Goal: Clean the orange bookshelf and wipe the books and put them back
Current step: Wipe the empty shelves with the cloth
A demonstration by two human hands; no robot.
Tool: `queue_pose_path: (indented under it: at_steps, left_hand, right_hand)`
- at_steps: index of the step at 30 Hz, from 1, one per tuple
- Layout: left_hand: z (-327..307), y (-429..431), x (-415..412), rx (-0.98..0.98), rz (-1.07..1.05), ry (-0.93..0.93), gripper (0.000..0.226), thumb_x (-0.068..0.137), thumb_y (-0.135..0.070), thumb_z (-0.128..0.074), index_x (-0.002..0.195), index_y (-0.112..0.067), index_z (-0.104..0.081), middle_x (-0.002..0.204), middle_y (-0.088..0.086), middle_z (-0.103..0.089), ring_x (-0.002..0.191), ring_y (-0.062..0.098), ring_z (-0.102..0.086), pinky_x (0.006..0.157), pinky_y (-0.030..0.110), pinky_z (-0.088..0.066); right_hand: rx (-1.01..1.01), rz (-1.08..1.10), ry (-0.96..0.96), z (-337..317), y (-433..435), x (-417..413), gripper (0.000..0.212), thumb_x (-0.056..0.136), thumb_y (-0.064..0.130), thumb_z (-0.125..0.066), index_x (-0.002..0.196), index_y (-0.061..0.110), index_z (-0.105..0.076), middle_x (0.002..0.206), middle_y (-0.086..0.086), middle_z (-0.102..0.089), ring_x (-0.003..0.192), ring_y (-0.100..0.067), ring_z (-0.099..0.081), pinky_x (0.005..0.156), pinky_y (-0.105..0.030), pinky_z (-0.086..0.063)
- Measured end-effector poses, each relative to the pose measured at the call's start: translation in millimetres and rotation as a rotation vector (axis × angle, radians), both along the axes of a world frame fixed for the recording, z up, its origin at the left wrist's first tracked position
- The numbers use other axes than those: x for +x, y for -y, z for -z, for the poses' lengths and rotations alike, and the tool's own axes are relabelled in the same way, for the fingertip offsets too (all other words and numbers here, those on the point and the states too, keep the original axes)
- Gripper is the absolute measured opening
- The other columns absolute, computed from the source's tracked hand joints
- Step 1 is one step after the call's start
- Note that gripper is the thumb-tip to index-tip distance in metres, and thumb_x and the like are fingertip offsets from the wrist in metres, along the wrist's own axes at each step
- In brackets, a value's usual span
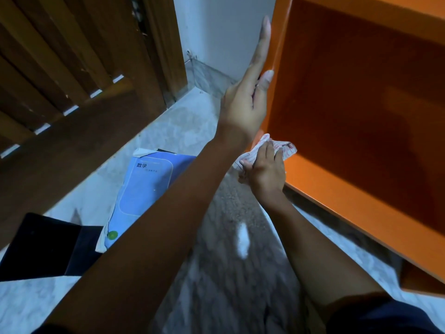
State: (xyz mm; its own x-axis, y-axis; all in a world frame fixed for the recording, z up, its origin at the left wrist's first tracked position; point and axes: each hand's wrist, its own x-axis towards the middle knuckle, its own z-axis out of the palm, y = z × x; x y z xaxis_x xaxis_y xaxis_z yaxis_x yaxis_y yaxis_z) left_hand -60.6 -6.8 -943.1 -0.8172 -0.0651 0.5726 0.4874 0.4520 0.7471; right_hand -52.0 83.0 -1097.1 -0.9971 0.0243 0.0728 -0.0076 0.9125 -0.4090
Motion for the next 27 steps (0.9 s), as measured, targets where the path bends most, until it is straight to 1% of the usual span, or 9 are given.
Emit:
queue_pose_path:
  at_steps: [3,6,10,13,15,17,19,24,27]
  left_hand:
    - [1,2,-2,-0.017,-0.015,-0.008,0.052,0.1,-0.019,-0.038,0.148,-0.008,-0.021,0.115,-0.003,-0.065,0.051,0.02,-0.04,0.049,0.032,-0.041]
    - [4,6,-5,-0.017,0.017,-0.016,0.054,0.1,-0.021,-0.039,0.148,-0.007,-0.02,0.079,-0.022,-0.06,0.051,0.028,-0.038,0.048,0.031,-0.037]
    - [5,9,-7,-0.006,0.06,-0.002,0.055,0.099,-0.026,-0.038,0.149,-0.012,-0.016,0.083,0.004,-0.063,0.052,0.032,-0.041,0.049,0.037,-0.04]
    - [4,8,-5,0.003,0.089,0.023,0.057,0.1,-0.028,-0.036,0.15,-0.014,-0.012,0.099,0.023,-0.064,0.056,0.028,-0.049,0.055,0.028,-0.039]
    - [4,7,-4,0.011,0.095,0.046,0.057,0.101,-0.028,-0.036,0.15,-0.018,-0.01,0.089,0.014,-0.064,0.065,0.032,-0.057,0.059,0.028,-0.043]
    - [3,7,-3,0.007,0.095,0.065,0.057,0.101,-0.027,-0.035,0.15,-0.022,-0.007,0.075,-0.007,-0.057,0.062,0.035,-0.051,0.06,0.033,-0.045]
    - [3,9,-3,-0.001,0.1,0.083,0.058,0.101,-0.025,-0.036,0.15,-0.023,-0.005,0.069,-0.011,-0.046,0.06,0.033,-0.047,0.06,0.037,-0.046]
    - [-3,8,2,-0.032,0.097,0.091,0.058,0.101,-0.026,-0.036,0.15,-0.03,-0.005,0.075,0.022,-0.053,0.065,0.033,-0.053,0.065,0.046,-0.05]
    - [-3,4,5,-0.043,0.07,0.097,0.057,0.101,-0.029,-0.034,0.147,-0.037,-0.002,0.075,0.02,-0.053,0.065,0.035,-0.053,0.063,0.047,-0.05]
  right_hand:
    - [0.024,-0.034,0.0,-1,-4,1,0.075,0.085,0.031,-0.066,0.14,-0.009,-0.033,0.147,-0.025,-0.034,0.133,-0.046,-0.032,0.114,-0.046,-0.02]
    - [0.096,-0.096,0.027,-2,-11,3,0.07,0.087,0.029,-0.061,0.141,-0.007,-0.033,0.148,-0.023,-0.033,0.132,-0.044,-0.031,0.111,-0.044,-0.021]
    - [0.147,-0.108,0.052,-1,-22,9,0.07,0.09,0.03,-0.057,0.145,-0.002,-0.027,0.152,-0.019,-0.028,0.135,-0.042,-0.028,0.113,-0.043,-0.019]
    - [0.216,-0.11,0.072,1,-38,19,0.067,0.096,0.03,-0.048,0.148,0.002,-0.017,0.156,-0.014,-0.019,0.138,-0.039,-0.022,0.115,-0.04,-0.016]
    - [0.239,-0.091,0.082,-1,-51,28,0.065,0.097,0.03,-0.046,0.149,0.003,-0.017,0.156,-0.013,-0.019,0.138,-0.038,-0.022,0.115,-0.04,-0.017]
    - [0.234,-0.061,0.106,-5,-65,39,0.065,0.097,0.031,-0.046,0.149,0.003,-0.018,0.156,-0.013,-0.02,0.138,-0.039,-0.022,0.115,-0.041,-0.018]
    - [0.239,-0.038,0.13,-9,-81,51,0.065,0.097,0.028,-0.046,0.149,0.004,-0.017,0.157,-0.012,-0.018,0.139,-0.039,-0.021,0.114,-0.04,-0.019]
    - [0.254,0.029,0.148,-11,-118,76,0.059,0.092,0.006,-0.051,0.145,0.0,-0.027,0.153,-0.016,-0.027,0.135,-0.043,-0.029,0.108,-0.045,-0.028]
    - [0.248,0.068,0.159,-7,-135,87,0.059,0.087,0.004,-0.06,0.14,-0.003,-0.037,0.147,-0.02,-0.037,0.13,-0.046,-0.036,0.105,-0.049,-0.034]
